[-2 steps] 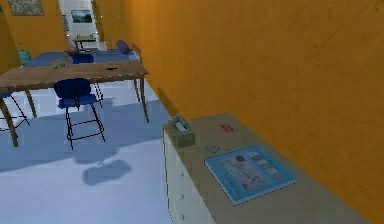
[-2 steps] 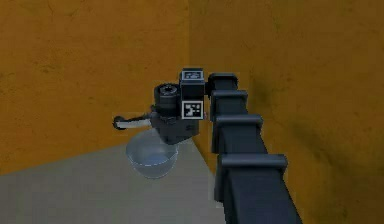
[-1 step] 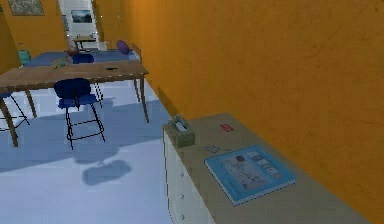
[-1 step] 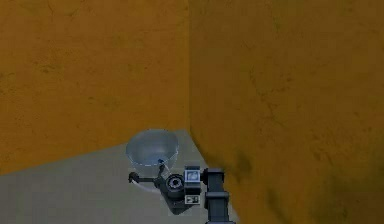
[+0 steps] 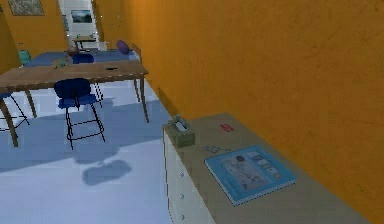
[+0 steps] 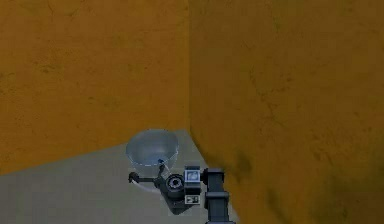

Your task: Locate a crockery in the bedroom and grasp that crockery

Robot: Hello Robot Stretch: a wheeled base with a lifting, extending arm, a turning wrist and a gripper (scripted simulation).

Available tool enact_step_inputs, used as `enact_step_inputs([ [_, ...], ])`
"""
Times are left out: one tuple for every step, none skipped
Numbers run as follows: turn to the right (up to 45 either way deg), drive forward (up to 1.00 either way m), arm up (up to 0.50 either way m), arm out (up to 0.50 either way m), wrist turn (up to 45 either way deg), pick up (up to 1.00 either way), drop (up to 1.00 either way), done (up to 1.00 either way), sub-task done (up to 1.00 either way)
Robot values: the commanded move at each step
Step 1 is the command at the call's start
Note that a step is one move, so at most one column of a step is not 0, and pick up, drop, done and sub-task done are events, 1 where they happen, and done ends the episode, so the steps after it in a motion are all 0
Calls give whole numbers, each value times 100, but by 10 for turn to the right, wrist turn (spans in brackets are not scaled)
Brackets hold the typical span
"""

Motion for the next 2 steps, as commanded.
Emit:
enact_step_inputs([
  [0, 0, 10, 0, 0, 0, 0, 0, 0],
  [0, 0, 0, 0, 0, 0, 0, 100, 0],
])
